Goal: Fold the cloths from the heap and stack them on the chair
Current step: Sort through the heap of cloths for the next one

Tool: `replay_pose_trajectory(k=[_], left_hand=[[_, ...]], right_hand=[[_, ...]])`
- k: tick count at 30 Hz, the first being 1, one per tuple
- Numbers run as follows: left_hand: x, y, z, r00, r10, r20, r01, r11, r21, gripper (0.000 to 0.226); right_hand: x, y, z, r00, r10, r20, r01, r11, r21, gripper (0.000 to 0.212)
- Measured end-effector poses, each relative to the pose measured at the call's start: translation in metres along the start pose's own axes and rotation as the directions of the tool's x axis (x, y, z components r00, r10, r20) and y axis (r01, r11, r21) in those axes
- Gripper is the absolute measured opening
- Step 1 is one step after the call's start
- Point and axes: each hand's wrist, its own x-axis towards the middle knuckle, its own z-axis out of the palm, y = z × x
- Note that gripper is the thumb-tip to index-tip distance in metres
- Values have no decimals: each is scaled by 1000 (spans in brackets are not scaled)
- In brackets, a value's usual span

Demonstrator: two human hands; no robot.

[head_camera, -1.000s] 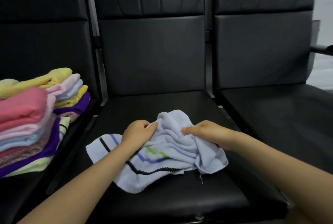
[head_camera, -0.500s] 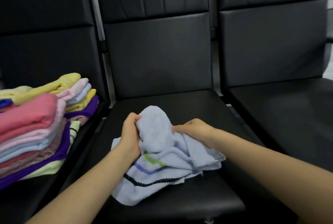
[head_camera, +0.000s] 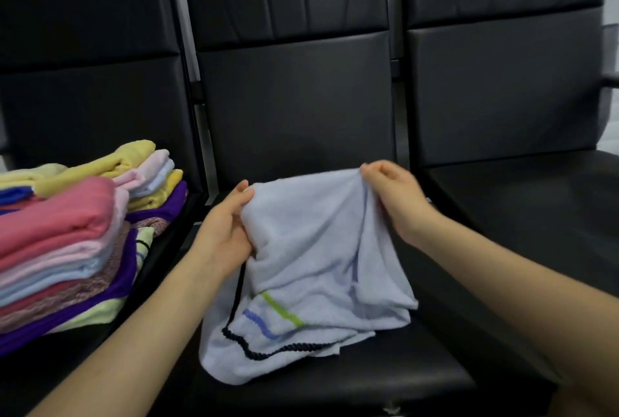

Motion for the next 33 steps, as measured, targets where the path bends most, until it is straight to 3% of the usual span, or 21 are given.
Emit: replay_pose_trajectory(k=[3, 6, 8, 10, 11, 12, 14, 16, 18, 20, 21, 22, 24, 27, 30, 33], left_hand=[[-9, 11, -1, 999, 35, 32, -37, 997, 64, 23], [-10, 13, -18, 997, -70, 39, 59, 968, 245, 24], [-5, 4, -32, 987, -87, -134, 150, 787, 598, 22], [2, -9, -45, 967, -31, -255, 239, 470, 850, 27], [5, -13, -47, 964, -20, -263, 251, 380, 890, 31], [7, -15, -47, 967, -21, -256, 246, 362, 899, 34], [12, -12, -40, 968, -6, -250, 234, 377, 896, 37], [18, -12, -30, 970, 12, -242, 220, 370, 903, 40], [21, -17, -19, 969, -30, -244, 241, 323, 915, 43], [21, -25, -13, 969, -87, -230, 243, 209, 947, 44], [20, -28, -11, 976, -107, -189, 204, 156, 966, 38], [20, -30, -11, 986, -118, -118, 137, 160, 978, 30], [17, -29, -10, 994, -101, 42, -8, 316, 949, 21], [5, -20, -9, 980, 101, 169, -197, 526, 827, 20], [-8, -6, -1, 931, 298, 210, -358, 643, 677, 19], [-20, 9, 9, 864, 453, 220, -482, 616, 623, 19]], right_hand=[[-10, -18, -10, 994, -97, 41, 97, 995, 1, 28], [-33, -2, -6, 938, -36, 346, 74, 993, -97, 19], [-50, 15, 1, 790, 175, 587, 92, 914, -396, 15], [-60, 25, 8, 690, 308, 655, 168, 813, -558, 28], [-61, 24, 10, 689, 318, 651, 168, 804, -570, 32], [-62, 19, 12, 703, 307, 641, 145, 821, -553, 32], [-56, 11, 14, 753, 262, 604, 75, 877, -474, 28], [-46, 14, 13, 850, 193, 490, 38, 906, -422, 21], [-35, 25, 11, 914, 139, 380, 111, 817, -566, 16], [-31, 35, 10, 902, 211, 376, 126, 705, -698, 27], [-30, 37, 10, 880, 272, 390, 96, 702, -706, 33], [-30, 38, 10, 849, 323, 418, 65, 721, -690, 35], [-32, 34, 13, 767, 409, 494, 8, 764, -645, 36], [-33, 32, 16, 719, 422, 553, -77, 839, -539, 35], [-29, 24, 21, 834, 249, 493, -139, 959, -248, 26], [-21, -7, 20, 958, -52, 283, 55, 998, -4, 32]])
